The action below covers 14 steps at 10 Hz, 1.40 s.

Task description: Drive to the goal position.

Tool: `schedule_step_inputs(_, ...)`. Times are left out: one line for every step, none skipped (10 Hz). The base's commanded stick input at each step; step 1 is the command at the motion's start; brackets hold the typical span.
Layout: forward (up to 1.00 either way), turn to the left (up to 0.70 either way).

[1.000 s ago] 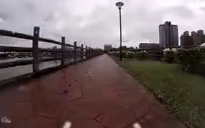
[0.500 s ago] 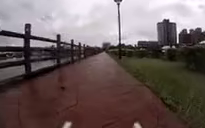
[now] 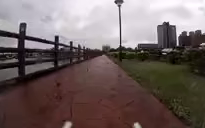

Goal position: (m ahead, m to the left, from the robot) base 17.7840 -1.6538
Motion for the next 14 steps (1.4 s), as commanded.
schedule_step_inputs(0.5, 0.0)
schedule_step_inputs(0.5, 0.0)
schedule_step_inputs(0.5, 0.39)
schedule_step_inputs(0.5, 0.5)
schedule_step_inputs(0.5, 0.5)
schedule_step_inputs(0.5, 0.5)
schedule_step_inputs(0.5, 0.31)
schedule_step_inputs(0.5, 0.0)
schedule_step_inputs(0.5, 0.0)
schedule_step_inputs(0.5, 0.0)
schedule_step_inputs(0.5, 0.0)
schedule_step_inputs(0.5, 0.0)
schedule_step_inputs(0.5, 0.0)
schedule_step_inputs(0.5, 0.0)
